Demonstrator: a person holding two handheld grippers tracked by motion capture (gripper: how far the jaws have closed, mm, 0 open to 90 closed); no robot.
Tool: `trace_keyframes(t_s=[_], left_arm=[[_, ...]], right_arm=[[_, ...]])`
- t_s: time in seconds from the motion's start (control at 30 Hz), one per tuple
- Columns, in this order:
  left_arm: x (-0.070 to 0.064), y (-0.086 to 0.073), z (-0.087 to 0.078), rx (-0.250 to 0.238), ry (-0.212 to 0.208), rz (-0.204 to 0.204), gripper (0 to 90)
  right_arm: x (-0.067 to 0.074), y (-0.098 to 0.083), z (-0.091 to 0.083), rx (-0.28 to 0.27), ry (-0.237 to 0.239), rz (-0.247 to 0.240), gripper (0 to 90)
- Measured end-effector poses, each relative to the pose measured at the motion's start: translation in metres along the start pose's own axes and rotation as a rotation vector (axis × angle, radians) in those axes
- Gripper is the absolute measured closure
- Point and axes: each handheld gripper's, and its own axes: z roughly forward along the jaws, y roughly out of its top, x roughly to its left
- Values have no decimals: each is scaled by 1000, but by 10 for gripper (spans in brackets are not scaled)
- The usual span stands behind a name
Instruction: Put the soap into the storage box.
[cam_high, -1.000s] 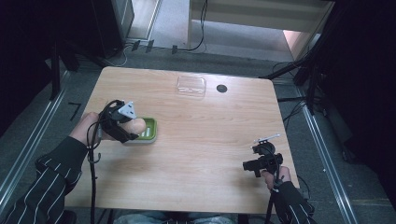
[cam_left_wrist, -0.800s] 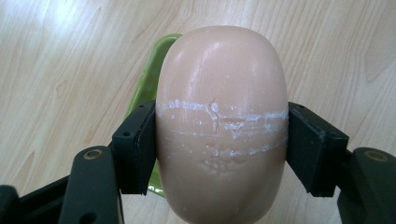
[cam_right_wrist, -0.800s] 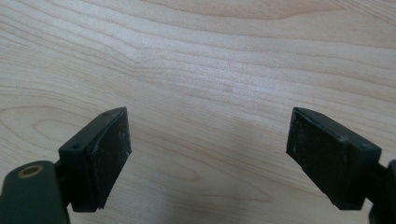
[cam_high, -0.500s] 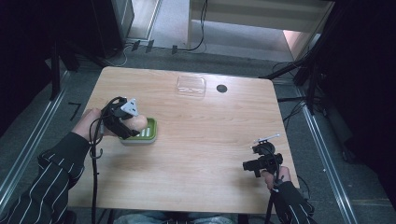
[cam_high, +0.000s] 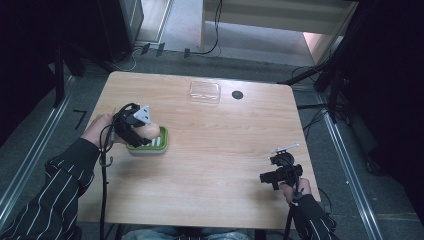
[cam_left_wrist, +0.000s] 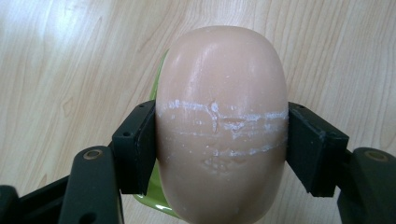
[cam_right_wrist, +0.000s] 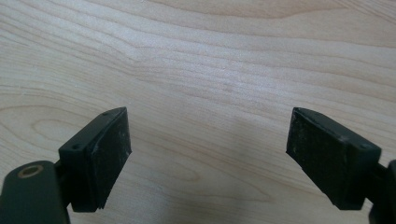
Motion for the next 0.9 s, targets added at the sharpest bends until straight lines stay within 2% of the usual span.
trace_keyframes(t_s=[0.33, 0.5, 0.63, 0.77, 0.9], left_arm=[[5, -2, 13, 23, -5, 18, 334], [6, -4, 17, 41, 11, 38, 334], [7, -5, 21, 37, 5, 34, 334], [6, -5, 24, 45, 4, 55, 334], [7, -6, 27, 45, 6, 55, 334]], right_arm=[[1, 0, 0, 4, -3, -3, 144], [1, 0, 0, 3, -2, -4, 144], [1, 0, 0, 4, -1, -5, 144], [1, 0, 0, 2, -1, -5, 144], [1, 0, 0, 3, -1, -5, 144]])
